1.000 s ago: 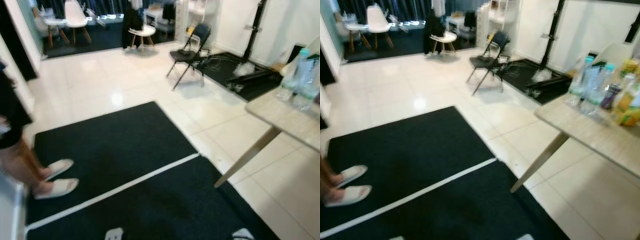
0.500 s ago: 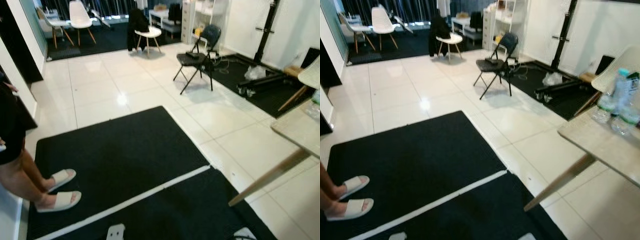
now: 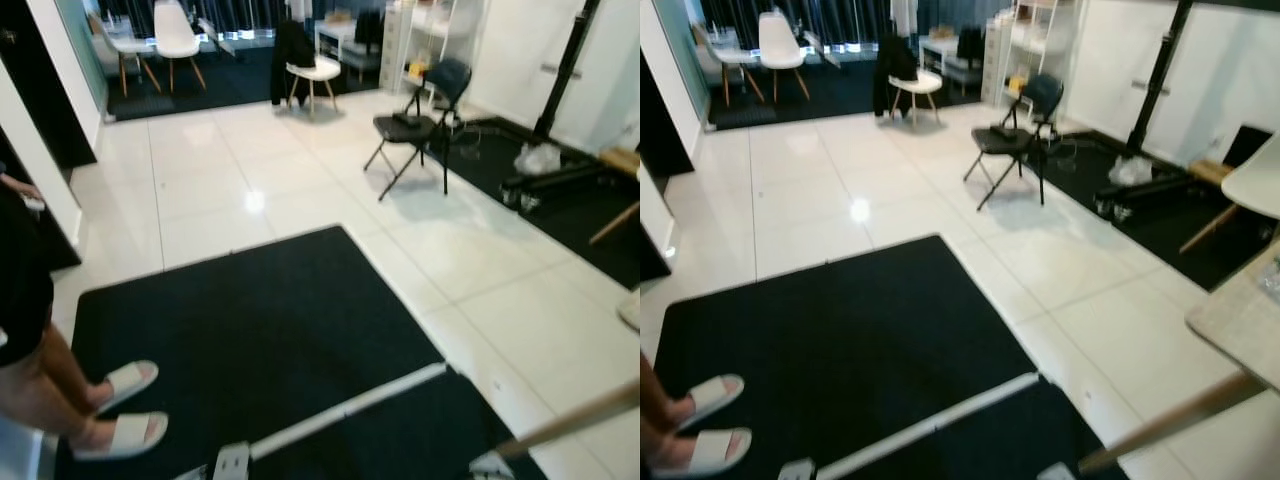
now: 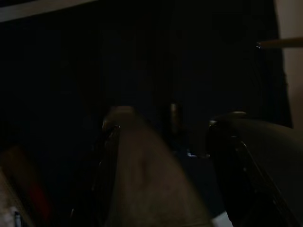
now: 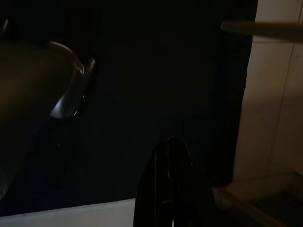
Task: Restocking fridge
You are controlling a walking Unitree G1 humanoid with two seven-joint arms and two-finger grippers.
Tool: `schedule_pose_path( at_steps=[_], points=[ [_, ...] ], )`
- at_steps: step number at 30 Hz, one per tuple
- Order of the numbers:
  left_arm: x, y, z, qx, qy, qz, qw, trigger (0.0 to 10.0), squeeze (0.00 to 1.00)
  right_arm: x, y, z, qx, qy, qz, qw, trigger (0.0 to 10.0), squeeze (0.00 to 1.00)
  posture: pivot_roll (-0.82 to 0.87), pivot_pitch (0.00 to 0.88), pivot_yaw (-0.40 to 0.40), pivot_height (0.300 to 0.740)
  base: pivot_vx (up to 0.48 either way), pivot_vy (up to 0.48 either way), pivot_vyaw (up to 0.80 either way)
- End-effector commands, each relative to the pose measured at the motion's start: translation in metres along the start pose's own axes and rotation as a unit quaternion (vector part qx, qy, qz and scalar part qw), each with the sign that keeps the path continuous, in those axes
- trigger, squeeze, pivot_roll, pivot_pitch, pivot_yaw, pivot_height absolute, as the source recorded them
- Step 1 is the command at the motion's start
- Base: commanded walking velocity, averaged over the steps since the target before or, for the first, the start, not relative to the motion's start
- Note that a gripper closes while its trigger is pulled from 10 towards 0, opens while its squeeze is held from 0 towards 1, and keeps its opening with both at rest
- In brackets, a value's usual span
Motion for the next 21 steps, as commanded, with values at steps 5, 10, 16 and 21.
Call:
schedule_pose_path(
  at_steps=[5, 10, 16, 21],
  points=[
    [0.001, 0.000, 0.011, 0.015, -0.006, -0.001, 1.000, 10.0, 0.00, 0.000, 0.007, -0.014, -0.008, 0.018, 0.004, 1.000, 10.0, 0.00, -0.10, 0.000, 0.015, 0.740, 0.398, 0.000, -0.74],
    [0.000, 0.002, 0.008, 0.015, -0.003, 0.002, 1.000, 10.0, 0.00, 0.000, 0.011, -0.014, -0.003, 0.016, 0.006, 1.000, 10.0, 0.00, -0.10, 0.000, 0.017, 0.740, 0.397, 0.000, -0.74],
    [0.000, 0.001, 0.003, 0.013, 0.001, 0.000, 1.000, 10.0, 0.00, 0.000, 0.015, -0.020, -0.004, 0.024, 0.011, 1.000, 10.0, 0.00, -0.10, 0.000, 0.019, 0.740, 0.396, 0.000, -0.74],
    [0.000, 0.000, 0.002, 0.012, 0.002, 0.000, 1.000, 10.0, 0.00, -0.001, 0.014, -0.021, -0.009, 0.026, 0.010, 1.000, 10.0, 0.00, -0.10, 0.000, 0.019, 0.740, 0.395, 0.000, -0.74]
  ],
)
Point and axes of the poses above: a point about 5 cm out from each wrist's last joint towards the gripper, its own x axis pointing out of the wrist towards the gripper, its own z axis along the axis of the wrist's last joint, y = z × x, the point moved 6 cm from there along x, pointing out of the wrist towards the gripper, and after that the axes turned 9 degrees about -x, right-handed, at the moved point
